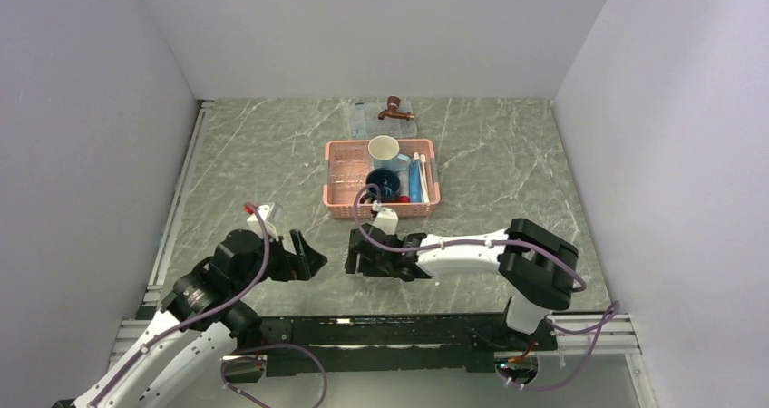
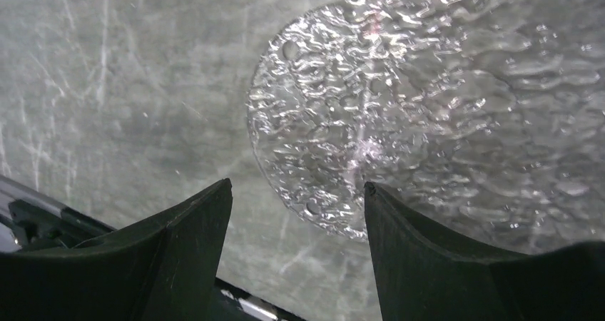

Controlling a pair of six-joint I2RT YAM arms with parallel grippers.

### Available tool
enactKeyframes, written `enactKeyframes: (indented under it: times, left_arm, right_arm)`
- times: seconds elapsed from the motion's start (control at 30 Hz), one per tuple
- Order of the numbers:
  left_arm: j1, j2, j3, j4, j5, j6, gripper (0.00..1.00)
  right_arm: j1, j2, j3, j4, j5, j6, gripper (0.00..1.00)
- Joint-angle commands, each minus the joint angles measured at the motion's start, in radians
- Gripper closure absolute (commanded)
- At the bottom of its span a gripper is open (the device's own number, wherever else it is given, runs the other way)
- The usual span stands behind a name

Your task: Prepare toiletry sets of a toothbrush and toothpaste on the tray

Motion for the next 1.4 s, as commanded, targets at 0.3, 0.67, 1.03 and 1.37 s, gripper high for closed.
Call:
enactKeyframes:
  times: [0.3, 0.67, 1.03, 1.37]
  left_arm:
    - [-0.003, -0.081, 0.072, -0.089, -0.129, -0.048, 0.01]
    - [-0.003, -0.03, 0.044, -0.017, -0.074, -0.04, 0.01]
    - [-0.003, 0.139, -0.016, 0.163, 0.021, -0.023, 0.01]
    - [-0.002, 0.371, -0.048, 0.361, 0.073, -0.006, 0.01]
  right_arm:
    - [0.048, 0.055, 0.114, -0.04, 0.05, 0.06, 0.3]
    - [0.025, -0.261, 0.006, -0.285, 0.274, 0.001, 0.3]
    - [-0.211, -0.515, -0.206, -0.345, 0.193, -0.175, 0.29]
    - [-0.4, -0.598, -0.325, -0.272, 0.061, -0.299, 0.29]
